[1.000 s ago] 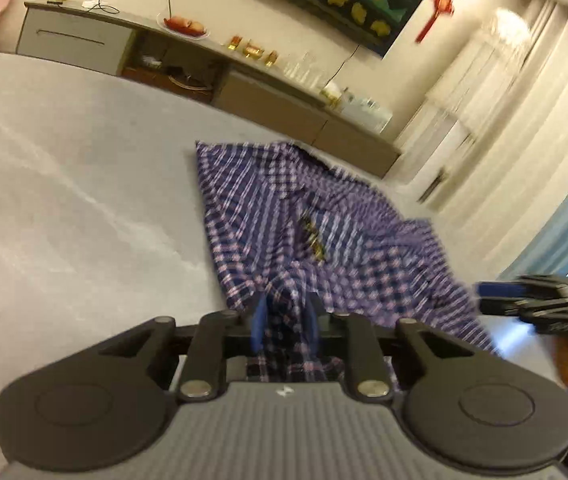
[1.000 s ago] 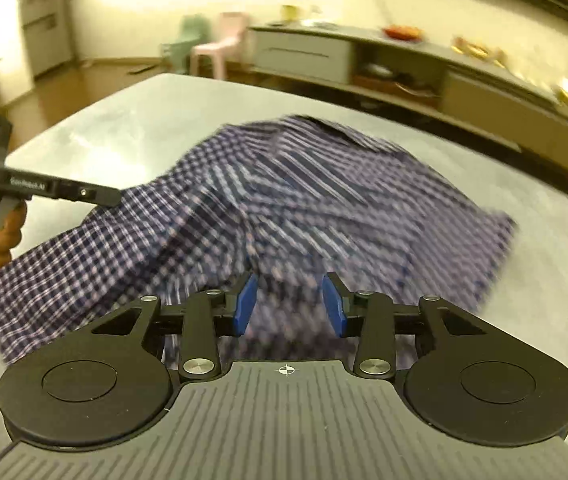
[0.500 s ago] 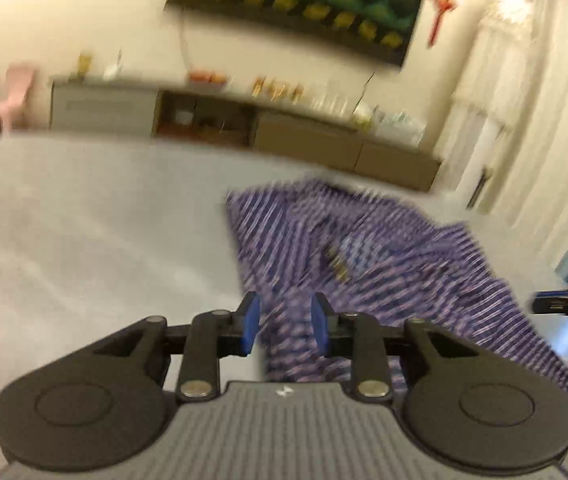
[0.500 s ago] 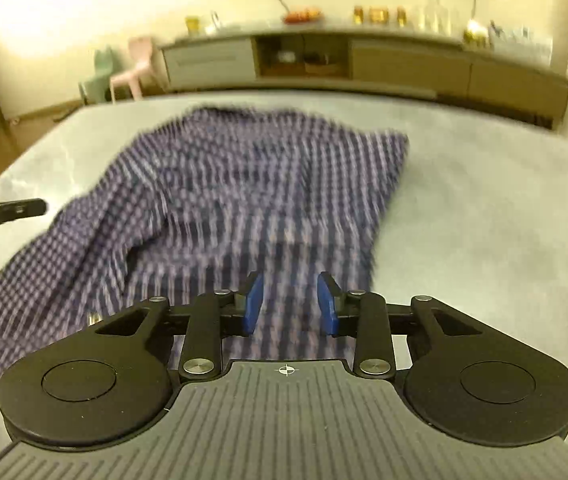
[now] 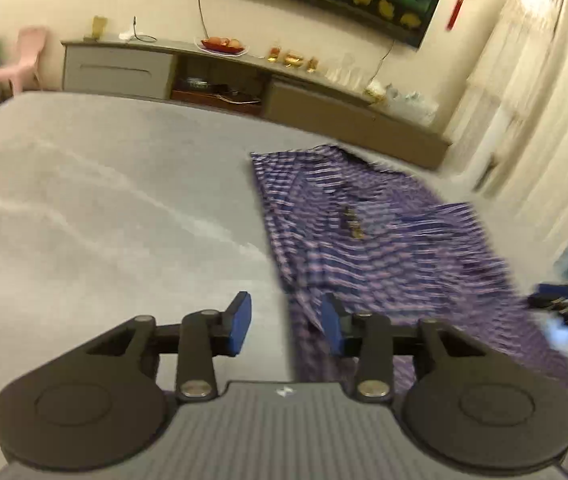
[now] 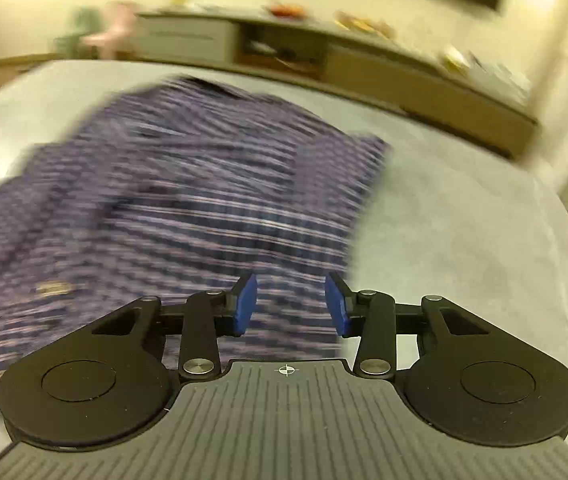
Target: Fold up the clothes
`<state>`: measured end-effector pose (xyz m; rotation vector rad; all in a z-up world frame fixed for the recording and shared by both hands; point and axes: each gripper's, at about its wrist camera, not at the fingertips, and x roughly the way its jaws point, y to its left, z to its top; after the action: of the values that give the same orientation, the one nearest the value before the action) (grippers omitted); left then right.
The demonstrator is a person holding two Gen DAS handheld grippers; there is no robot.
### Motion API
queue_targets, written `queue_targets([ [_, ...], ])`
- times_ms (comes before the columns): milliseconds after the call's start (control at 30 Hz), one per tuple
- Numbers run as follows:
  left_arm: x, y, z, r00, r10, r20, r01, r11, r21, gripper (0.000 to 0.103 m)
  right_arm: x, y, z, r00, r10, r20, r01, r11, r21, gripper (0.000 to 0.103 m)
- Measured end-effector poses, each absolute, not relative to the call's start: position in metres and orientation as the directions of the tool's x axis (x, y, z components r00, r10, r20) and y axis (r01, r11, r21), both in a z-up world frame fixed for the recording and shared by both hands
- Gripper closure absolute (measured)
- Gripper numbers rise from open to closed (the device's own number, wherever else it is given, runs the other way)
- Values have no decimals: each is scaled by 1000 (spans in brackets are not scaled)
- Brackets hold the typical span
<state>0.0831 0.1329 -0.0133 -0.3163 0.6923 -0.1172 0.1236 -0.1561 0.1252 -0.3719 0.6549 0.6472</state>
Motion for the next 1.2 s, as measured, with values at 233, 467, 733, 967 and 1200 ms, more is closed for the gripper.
queue_targets([
  [233,33,126,-34,720,-345,-601,44,888,-457,42,-19,-109,129,267,695,-668,-963,208,-169,39],
  [467,47,118,-43,659,-481,-578,153,839,-523,36,-10,-85,102,312,590,-744,-945,272,-181,90],
  [733,39,134,-48,659,-512,-551,154,808,-568,34,-4,-83,109,265,644,-717,-947,315,-67,103],
  [967,51,148,-43,608,-527,-594,170,817,-550,100,-11,-80,103,210,650,-731,-961,275,-31,103],
  [1200,59,144,-33,630,-453,-631,127,862,-491,62,3,-99,126,173,737,-653,-942,317,108,96],
])
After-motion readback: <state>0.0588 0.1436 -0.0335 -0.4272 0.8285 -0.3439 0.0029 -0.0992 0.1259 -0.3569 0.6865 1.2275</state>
